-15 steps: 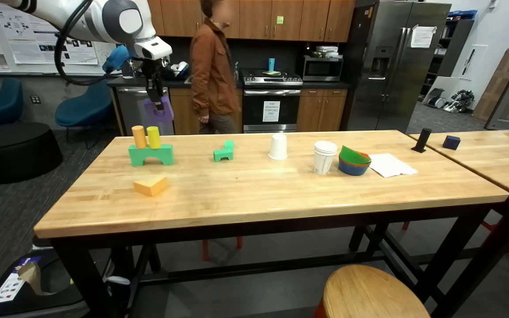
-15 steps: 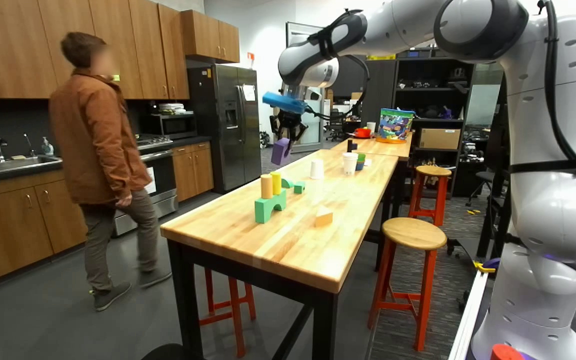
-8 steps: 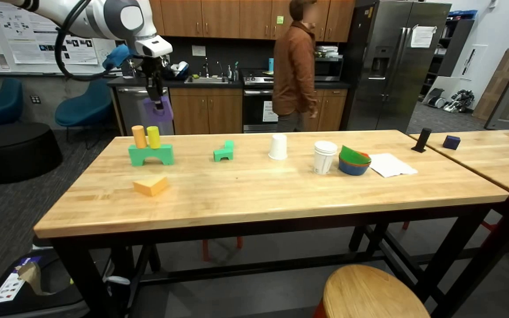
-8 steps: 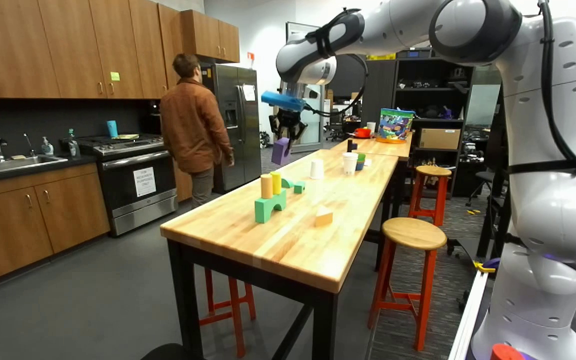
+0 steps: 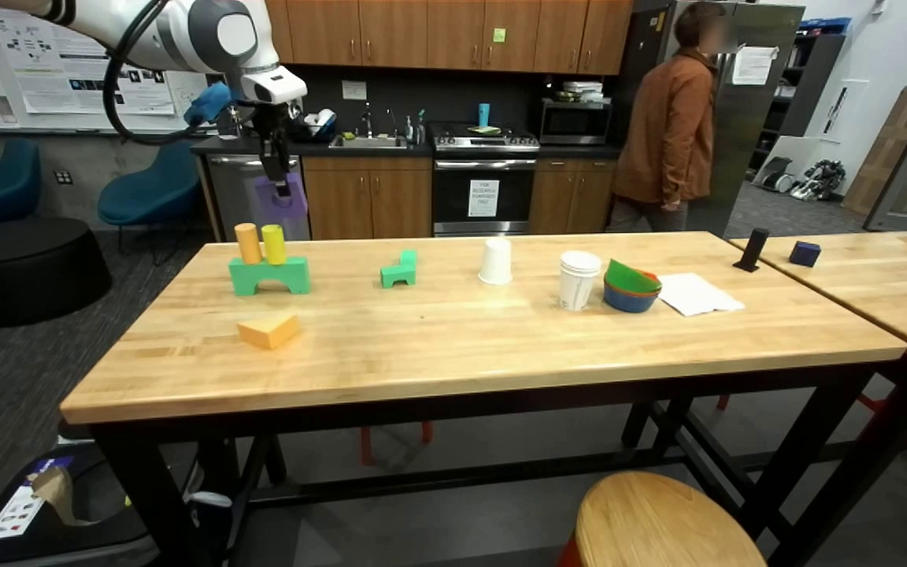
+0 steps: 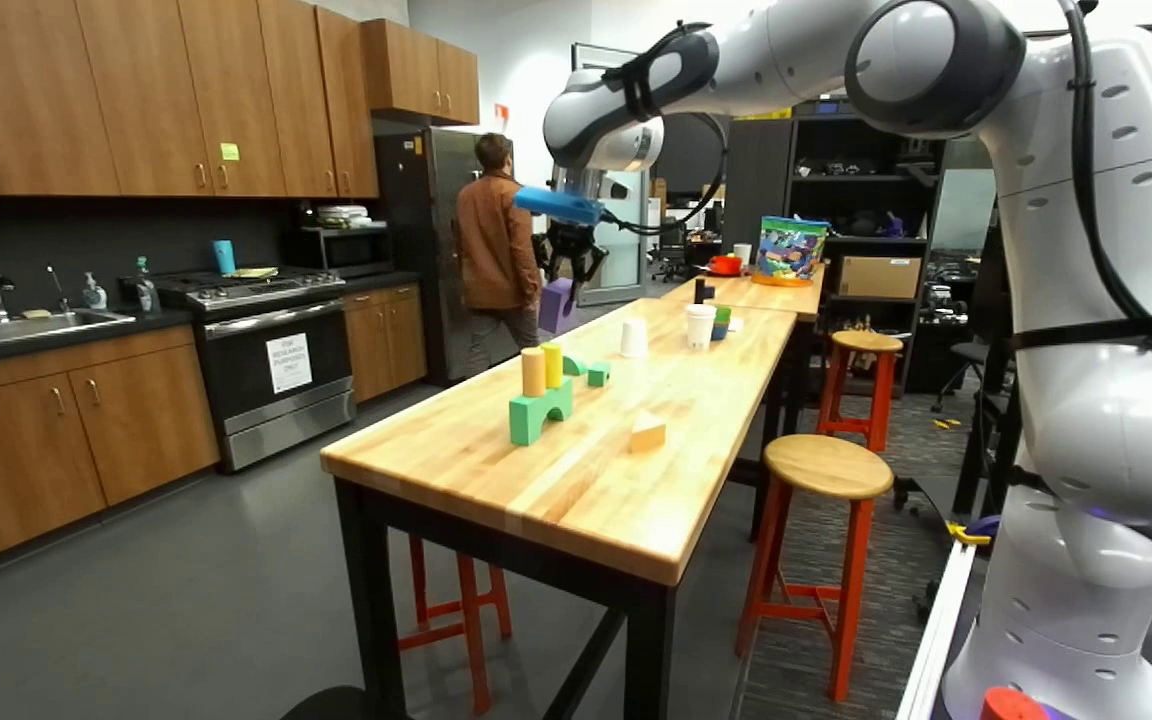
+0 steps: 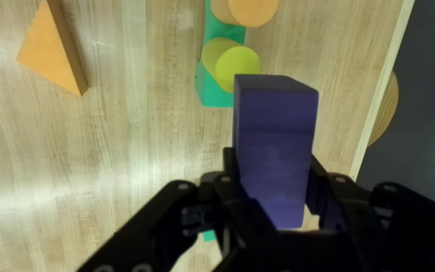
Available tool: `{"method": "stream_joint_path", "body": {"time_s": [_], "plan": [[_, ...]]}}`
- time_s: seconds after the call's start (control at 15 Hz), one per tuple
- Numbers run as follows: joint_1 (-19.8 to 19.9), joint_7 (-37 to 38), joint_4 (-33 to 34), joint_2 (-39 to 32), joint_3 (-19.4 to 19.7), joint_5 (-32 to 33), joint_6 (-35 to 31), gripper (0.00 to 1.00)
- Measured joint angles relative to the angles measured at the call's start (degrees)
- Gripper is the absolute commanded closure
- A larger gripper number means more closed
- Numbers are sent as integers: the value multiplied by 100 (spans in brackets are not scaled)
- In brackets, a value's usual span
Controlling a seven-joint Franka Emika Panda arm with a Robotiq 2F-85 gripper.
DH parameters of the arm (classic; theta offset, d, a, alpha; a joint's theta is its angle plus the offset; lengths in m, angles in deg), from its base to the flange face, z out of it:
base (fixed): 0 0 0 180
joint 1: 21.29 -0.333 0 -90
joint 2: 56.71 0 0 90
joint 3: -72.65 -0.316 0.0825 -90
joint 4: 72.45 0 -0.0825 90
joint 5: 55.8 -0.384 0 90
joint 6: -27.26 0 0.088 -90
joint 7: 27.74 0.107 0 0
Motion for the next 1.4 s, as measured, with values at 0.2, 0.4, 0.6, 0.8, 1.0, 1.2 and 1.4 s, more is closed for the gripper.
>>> {"method": "stream_joint_path", "body": {"time_s": [0.2, 0.4, 0.6, 0.8, 1.0, 1.2, 1.4], "plan": [[-27, 0, 31, -35, -49, 0, -5, 84], [-72, 0, 61, -49, -63, 0, -5, 84], [-108, 52, 118, -96, -63, 61, -5, 84], [-131, 152, 211, -182, -63, 172, -5, 84], [-157, 276, 274, -262, -63, 291, -5, 84], [-185, 416, 345, -330, -63, 319, -5, 84], [-202, 616, 470, -381, -63, 320, -10, 84]]}}
